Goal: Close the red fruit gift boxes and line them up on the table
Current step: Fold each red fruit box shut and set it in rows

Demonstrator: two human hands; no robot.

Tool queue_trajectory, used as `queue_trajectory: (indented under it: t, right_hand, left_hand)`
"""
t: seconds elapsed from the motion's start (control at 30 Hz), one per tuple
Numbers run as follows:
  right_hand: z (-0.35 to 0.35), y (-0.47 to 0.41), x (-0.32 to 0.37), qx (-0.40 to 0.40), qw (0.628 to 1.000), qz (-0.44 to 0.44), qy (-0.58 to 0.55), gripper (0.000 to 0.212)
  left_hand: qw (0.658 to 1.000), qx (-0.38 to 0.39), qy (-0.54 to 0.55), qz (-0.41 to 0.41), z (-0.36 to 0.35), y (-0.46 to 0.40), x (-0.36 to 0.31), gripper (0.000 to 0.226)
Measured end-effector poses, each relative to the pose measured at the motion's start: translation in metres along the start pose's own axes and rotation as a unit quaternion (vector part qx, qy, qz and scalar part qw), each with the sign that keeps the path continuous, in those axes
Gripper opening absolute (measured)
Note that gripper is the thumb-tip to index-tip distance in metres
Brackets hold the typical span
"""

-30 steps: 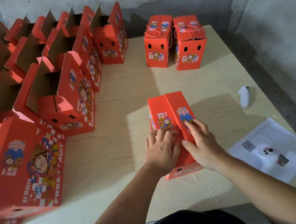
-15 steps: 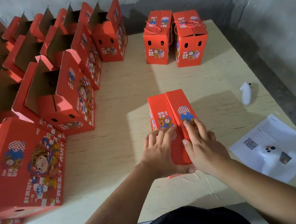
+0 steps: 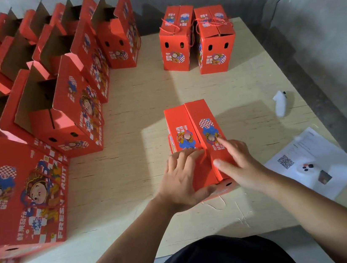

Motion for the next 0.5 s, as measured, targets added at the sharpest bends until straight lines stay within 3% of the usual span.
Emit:
queue_trajectory:
  t: [0.17,0.27,0.5]
  right_hand:
    - [-0.011,-0.001,-0.015,0.041,0.998,-0.040,0.024,0.082]
    - [-0.012,0.002,-0.018,0.048,0.993,-0.108,0.011,0.082]
    - [-0.023,0.011,-0.009,-0.014,0.989,-0.089,0.113,0.089]
  left_hand:
    - [0.996,-0.077,0.015,-0.048,-0.005,0.008,-0.002,0.057]
    - [0.988,-0.128,0.068,0.054,0.001,0.000,0.001,0.033]
    - [0.997,0.005,0.011,0.073,-0.003,-0.012,-0.011,0.048]
Point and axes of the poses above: each hand's wrist, its own y-axis away from the middle knuckle, its own z-axis out of the back of the hand, x = y × z, the point moved 1 cm from there along -y, towards the middle knuckle, and after that the axes turned 9 degrees about -x, right-handed, at the moved point
